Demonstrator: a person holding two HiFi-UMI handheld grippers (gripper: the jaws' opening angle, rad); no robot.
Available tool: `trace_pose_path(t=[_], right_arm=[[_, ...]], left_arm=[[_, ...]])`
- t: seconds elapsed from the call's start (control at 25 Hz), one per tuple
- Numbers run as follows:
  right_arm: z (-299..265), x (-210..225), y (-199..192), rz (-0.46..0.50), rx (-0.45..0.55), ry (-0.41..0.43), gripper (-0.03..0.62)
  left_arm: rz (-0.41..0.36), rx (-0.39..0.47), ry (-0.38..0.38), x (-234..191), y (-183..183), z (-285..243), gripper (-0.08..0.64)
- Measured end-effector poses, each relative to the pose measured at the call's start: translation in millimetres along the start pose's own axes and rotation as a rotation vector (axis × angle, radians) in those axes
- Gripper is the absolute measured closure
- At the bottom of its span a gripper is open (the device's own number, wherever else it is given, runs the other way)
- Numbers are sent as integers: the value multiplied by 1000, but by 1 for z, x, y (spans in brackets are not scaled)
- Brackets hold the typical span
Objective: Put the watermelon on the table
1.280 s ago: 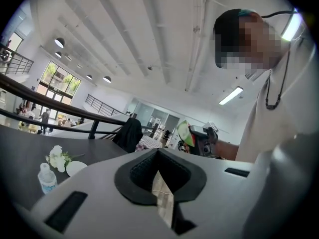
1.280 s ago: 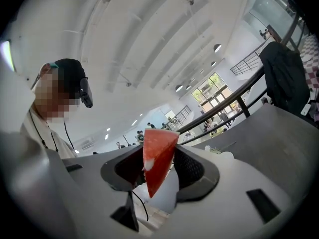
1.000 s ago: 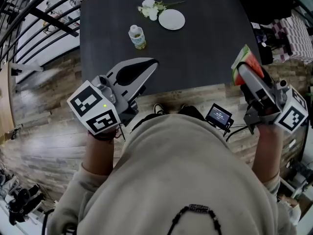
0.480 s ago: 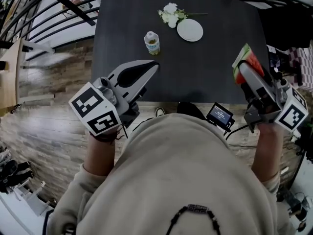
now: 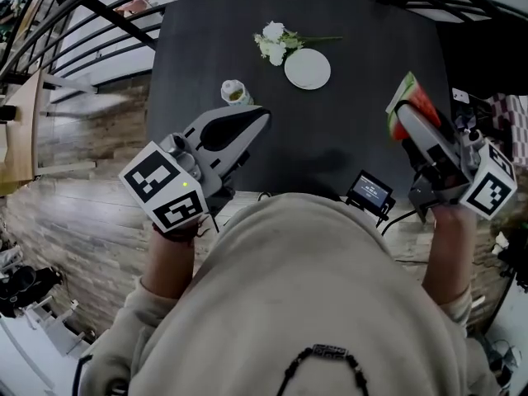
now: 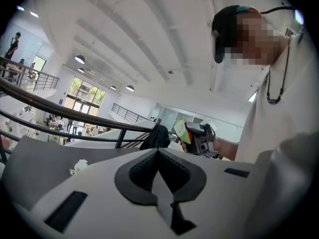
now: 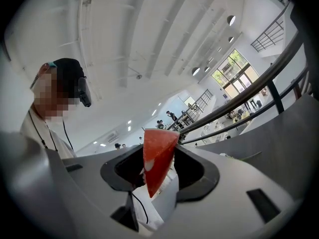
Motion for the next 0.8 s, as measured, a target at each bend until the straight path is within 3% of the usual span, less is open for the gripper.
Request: trace_pose_path(t=[0.24,0.56,0.8], right_arm=[[23,37,14,-24,-15,28,394],[28,80,2,-88,-47,65,394],[39,97,1,-114,-17,40,394]], left_arm=[[-25,-49,57,8,21,-35,558],[51,-73,119,2,27,-50,558],[54,-108,94,-2,28,-67,558]])
Point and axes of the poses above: the fingertips, and each gripper's own axes: z backward along the fingers, x to its right, y out of its top, the point moved 1 cm from there along z, backward along the fingers, and after that the axes turned 15 degrees about -x, right-handed, at the moved point
